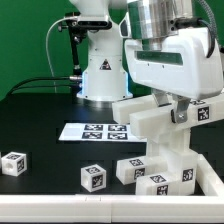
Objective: Assemble chair
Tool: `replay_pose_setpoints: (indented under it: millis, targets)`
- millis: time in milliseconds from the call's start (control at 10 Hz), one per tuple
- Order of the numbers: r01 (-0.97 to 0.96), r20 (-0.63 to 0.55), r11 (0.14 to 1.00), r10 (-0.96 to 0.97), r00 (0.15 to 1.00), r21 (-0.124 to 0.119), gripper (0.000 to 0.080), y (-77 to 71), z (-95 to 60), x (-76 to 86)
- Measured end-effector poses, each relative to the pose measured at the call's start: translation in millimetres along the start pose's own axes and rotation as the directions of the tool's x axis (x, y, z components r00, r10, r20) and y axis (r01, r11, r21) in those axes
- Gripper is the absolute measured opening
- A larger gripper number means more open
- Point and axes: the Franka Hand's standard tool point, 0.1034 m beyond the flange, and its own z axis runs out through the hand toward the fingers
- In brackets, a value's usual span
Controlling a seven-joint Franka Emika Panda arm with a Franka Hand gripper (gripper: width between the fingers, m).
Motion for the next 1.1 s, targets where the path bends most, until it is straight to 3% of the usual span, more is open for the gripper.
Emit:
replay_pose_setpoints:
  millis: [300,400,500,800,1000,1100]
  targets:
    - [-0.001,0.011,1.0,0.001,1.0,-0.011,0.0288,-0.7,-2.4,-2.1]
    - [0.001,0.016,1.0,0.0,1.0,-0.025,0.0288,1.3,-1.5,-4.9]
    - [0.015,0.013,0.998,-0.014,1.0,-0.059,0.0288,4.9,-1.0,-6.4]
    - [0.072,-0.02,0.991,-0.074,0.997,-0.109,0.0288,9.3,-2.5,-1.3]
    - [0.077,-0.042,0.99,-0.083,0.996,-0.119,0.0288,6.5,-1.9,-2.1]
    - [0.071,-0.047,0.991,-0.076,0.996,-0.112,0.0288,3.4,-1.0,-5.5]
